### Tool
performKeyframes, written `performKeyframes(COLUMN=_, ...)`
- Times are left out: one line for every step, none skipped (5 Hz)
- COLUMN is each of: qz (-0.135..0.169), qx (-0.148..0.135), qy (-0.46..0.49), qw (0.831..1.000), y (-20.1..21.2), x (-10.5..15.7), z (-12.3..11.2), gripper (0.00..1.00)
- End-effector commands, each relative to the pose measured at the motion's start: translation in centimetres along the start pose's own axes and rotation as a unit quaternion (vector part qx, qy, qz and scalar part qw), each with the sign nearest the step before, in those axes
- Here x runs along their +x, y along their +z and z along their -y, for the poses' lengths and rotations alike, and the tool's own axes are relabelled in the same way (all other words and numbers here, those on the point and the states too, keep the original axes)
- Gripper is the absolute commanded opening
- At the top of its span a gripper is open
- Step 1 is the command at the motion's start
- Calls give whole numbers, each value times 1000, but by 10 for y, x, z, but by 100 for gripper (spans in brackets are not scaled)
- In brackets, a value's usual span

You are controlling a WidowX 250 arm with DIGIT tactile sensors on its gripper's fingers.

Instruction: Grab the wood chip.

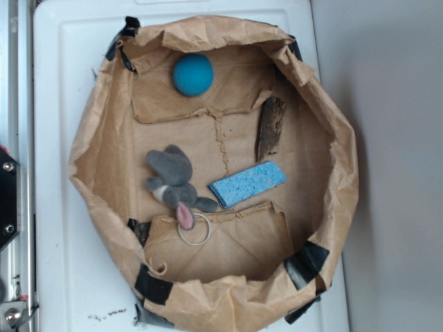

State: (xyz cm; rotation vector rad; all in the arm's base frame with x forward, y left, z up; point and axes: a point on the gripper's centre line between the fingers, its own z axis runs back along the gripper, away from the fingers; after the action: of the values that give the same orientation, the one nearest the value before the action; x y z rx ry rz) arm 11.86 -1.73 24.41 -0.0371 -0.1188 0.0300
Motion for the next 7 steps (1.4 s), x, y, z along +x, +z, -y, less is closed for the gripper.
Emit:
performKeyframes(qz=0, qx=0, qy=0, qw=1000, y=0, x=0, z=0, gripper=100)
performKeyframes(qz=-30, qx=41, qy=-35, qw=998, y=-11, x=32, z=2, gripper=100)
performKeyframes(qz=-11, qx=45, qy=-14, qw=999, y=-19, x=82, z=-32, gripper=100)
performKeyframes(qz=22, qx=47, qy=74, qw=996, y=-25, x=125, z=-62, gripper=100)
performKeyframes(qz=58, qx=27, qy=200, qw=978, y=-32, x=143, z=-84, gripper=100)
performKeyframes(qz=58, qx=27, qy=200, qw=978, y=-32, x=143, z=-84, gripper=100)
performKeyframes(qz=58, qx=27, qy=200, qw=978, y=-32, x=143, z=-84, gripper=100)
